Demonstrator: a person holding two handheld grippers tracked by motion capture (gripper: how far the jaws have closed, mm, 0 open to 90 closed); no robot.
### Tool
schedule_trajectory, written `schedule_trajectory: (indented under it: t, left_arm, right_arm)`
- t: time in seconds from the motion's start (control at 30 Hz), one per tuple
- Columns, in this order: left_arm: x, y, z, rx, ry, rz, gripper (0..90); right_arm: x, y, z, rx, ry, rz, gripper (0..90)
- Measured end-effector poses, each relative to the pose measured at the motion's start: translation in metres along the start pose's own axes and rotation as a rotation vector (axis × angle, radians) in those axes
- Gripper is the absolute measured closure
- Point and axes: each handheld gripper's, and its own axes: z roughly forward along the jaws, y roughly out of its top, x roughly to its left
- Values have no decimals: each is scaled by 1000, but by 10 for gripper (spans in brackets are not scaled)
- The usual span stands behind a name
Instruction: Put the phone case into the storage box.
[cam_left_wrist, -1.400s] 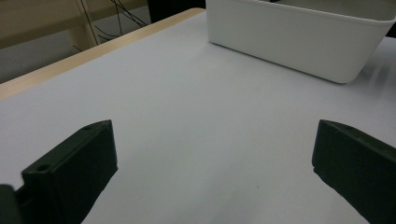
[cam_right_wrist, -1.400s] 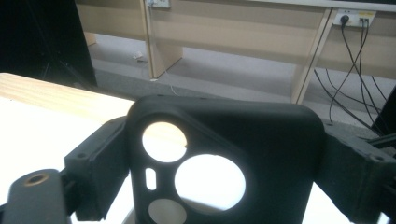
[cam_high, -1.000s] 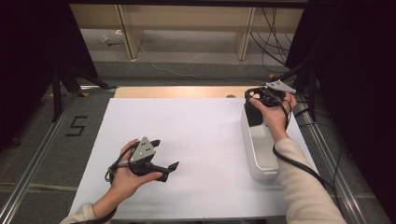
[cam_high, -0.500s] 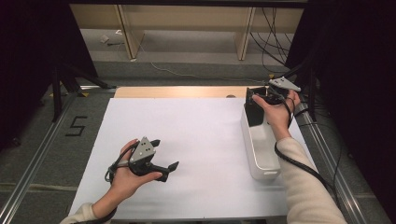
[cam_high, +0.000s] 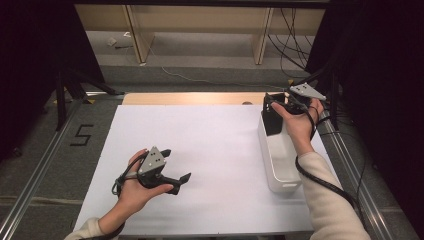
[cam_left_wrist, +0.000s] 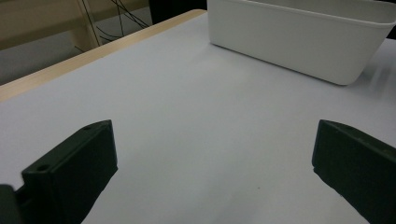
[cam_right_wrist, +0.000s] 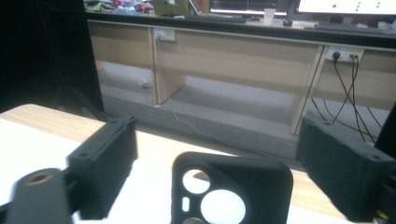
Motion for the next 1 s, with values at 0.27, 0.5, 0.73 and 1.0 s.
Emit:
schedule_trajectory:
  t: [0.27,0.5,0.73,1.0]
  left_arm:
    - [0,0,0,1,0,1,0]
    - [0,0,0,3,1,1,0]
    - [0,0,0,2,2,-2,0]
    - [0,0,0,4,1,-3,0]
  right_arm:
    - [16,1,-10,-8,62,-14,174]
    - [34,-3,-19,4,136,-31,174]
    - [53,-8,-29,28,217,-44,170]
    - [68,-17,-39,52,282,-48,168]
